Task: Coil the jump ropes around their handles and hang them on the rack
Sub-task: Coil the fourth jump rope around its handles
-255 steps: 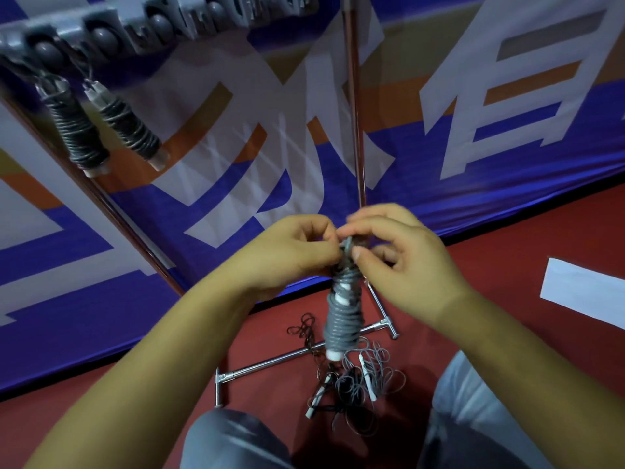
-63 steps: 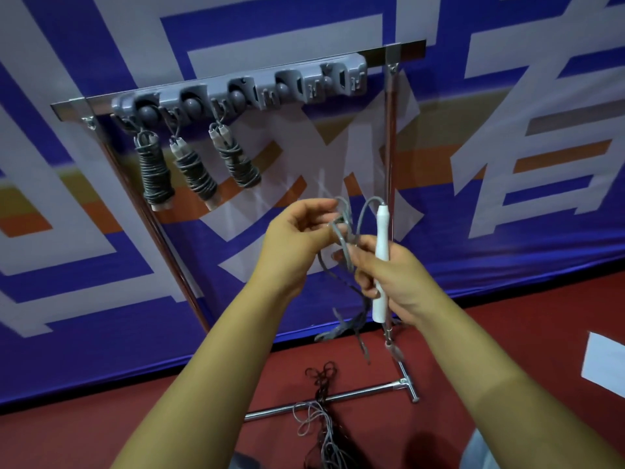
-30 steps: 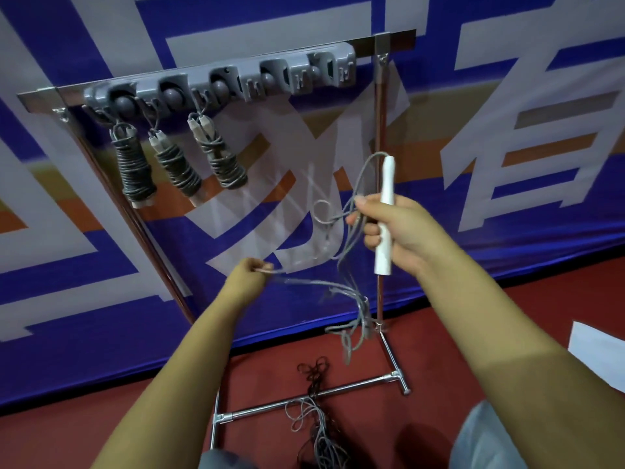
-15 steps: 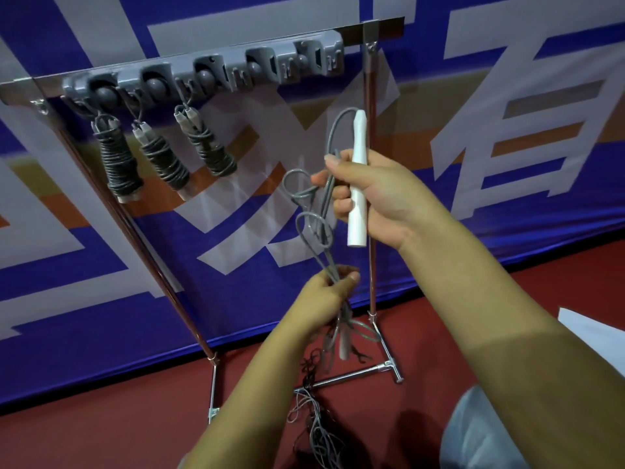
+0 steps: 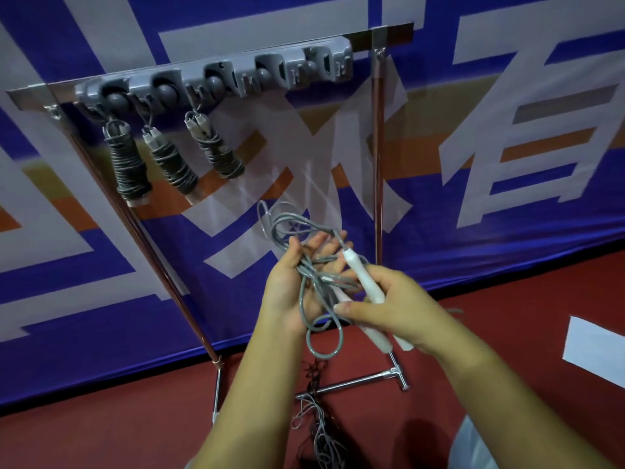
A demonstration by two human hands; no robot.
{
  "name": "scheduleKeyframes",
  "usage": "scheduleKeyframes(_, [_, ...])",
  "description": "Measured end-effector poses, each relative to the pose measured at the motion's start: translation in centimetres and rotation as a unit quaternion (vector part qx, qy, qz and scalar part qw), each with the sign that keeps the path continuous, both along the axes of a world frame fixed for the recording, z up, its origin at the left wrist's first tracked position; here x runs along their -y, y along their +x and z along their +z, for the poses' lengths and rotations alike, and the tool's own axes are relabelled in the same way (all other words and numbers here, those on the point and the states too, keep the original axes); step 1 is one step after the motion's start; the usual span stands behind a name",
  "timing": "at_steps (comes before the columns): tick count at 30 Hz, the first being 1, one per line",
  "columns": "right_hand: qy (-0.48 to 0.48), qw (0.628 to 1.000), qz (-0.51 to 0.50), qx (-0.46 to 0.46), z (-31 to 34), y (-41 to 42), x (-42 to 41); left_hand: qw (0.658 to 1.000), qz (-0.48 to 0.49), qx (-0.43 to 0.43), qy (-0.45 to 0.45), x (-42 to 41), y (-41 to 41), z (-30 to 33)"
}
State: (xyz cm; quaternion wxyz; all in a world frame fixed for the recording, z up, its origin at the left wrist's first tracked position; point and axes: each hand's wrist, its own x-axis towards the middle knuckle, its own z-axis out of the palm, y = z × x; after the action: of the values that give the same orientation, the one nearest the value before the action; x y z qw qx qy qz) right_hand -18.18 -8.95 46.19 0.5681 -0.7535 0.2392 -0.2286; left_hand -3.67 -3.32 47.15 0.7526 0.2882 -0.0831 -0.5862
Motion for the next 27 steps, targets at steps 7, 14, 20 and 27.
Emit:
scheduleKeyframes(7, [0.005,1.0,-0.023,-0.012,0.6,0.6,0.3,0.993,-0.042,0.106,-0.011,-0.8,0.9,-0.7])
scheduleKeyframes(14, [0.044,0.993,-0.112,0.016,1.6,-0.1,2.3,0.899,-0.108,0.417,0.085,-3.6,2.4,-1.4])
scheduleKeyframes(20, [0.113,0.986,-0.091,0.08,5.5,0.2,3.6,0.949,0.013,0.267,0.169,-2.5,6.0,-7.9])
scheduleKeyframes(27, [0.036,0.983,-0.121,0.132,10.3,1.7,5.2,0.774,0.015,0.379,0.508,-4.2,8.7,-24.7])
